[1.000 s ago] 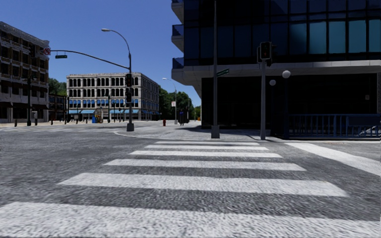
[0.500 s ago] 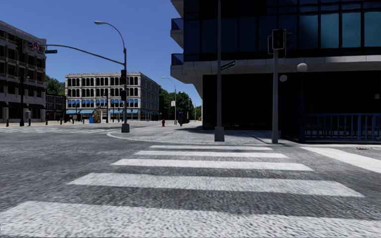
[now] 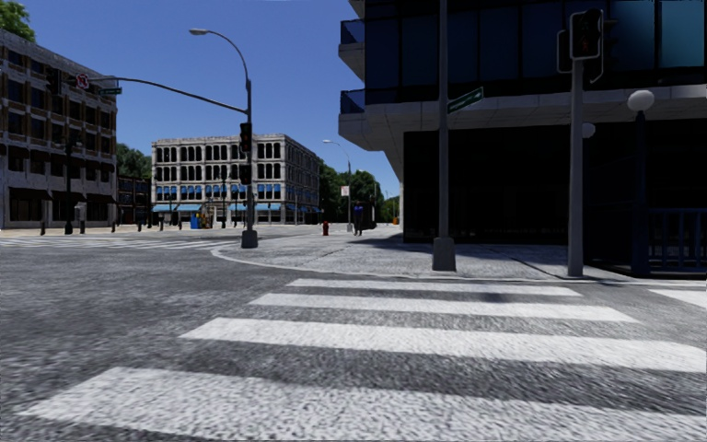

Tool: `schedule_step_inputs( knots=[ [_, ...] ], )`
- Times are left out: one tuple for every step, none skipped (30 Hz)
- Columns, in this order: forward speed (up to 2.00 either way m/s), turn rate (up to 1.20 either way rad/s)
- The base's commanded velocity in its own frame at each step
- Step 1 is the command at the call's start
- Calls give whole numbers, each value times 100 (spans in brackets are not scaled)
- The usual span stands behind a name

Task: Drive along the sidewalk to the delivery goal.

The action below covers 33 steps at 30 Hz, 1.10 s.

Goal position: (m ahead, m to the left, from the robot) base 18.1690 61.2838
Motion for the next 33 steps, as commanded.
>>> schedule_step_inputs(
  knots=[
    [194,0],
    [194,0],
    [194,0],
    [194,0],
    [194,0],
    [194,0],
    [194,0],
    [194,0],
    [194,0],
    [194,0],
    [194,0],
    [194,0],
    [194,0],
    [194,0],
    [194,0],
    [194,0],
    [194,0],
    [194,0],
    [194,0],
    [194,0],
    [194,0],
    [194,0],
    [194,0],
    [194,0],
    [194,0],
    [194,0],
    [194,0],
    [194,0],
    [194,0],
    [194,0],
    [194,0],
    [194,0],
    [194,0]
  ],
)
